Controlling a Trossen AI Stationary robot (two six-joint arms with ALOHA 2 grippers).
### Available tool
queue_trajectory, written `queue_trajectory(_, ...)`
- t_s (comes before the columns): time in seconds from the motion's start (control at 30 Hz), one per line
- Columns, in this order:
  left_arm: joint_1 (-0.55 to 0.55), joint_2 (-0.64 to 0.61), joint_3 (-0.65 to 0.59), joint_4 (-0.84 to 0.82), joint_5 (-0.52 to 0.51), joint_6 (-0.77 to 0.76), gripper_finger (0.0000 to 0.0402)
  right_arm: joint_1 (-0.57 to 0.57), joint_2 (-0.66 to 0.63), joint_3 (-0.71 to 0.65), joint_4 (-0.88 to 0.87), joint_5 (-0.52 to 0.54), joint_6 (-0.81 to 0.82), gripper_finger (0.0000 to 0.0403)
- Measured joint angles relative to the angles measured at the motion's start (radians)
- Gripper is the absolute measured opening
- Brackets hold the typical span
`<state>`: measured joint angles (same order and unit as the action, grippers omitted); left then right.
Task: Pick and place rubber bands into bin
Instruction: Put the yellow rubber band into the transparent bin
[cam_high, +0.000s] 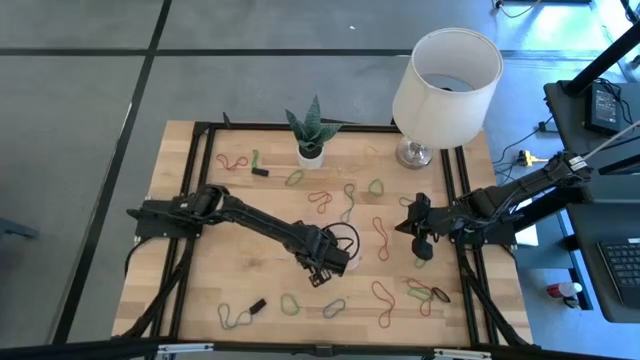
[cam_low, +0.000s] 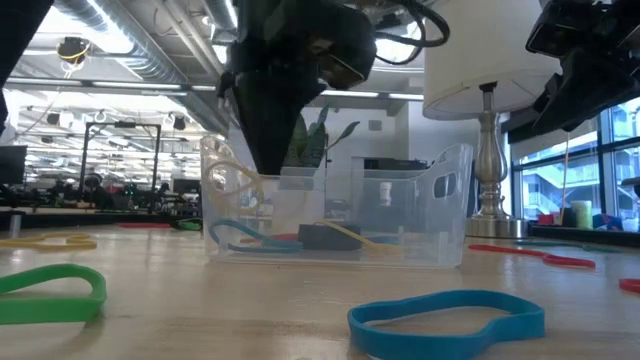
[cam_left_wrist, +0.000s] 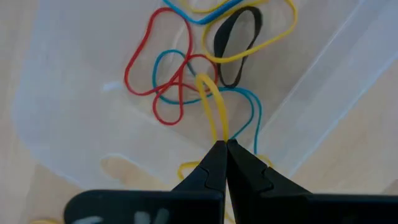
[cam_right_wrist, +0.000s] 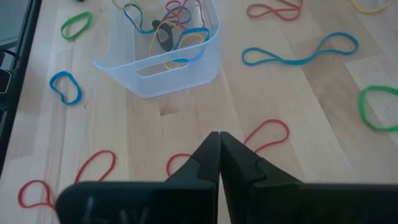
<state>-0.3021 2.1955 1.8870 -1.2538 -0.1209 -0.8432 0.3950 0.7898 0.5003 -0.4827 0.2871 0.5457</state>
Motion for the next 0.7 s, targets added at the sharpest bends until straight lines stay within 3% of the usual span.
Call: queue_trajectory(0.7, 0.000, 0.044, -0.001, 0.030, 0.016, -0.015, 0.0002, 0.000, 0.000, 0.000, 0.000, 0.000, -0.001, 0.0014)
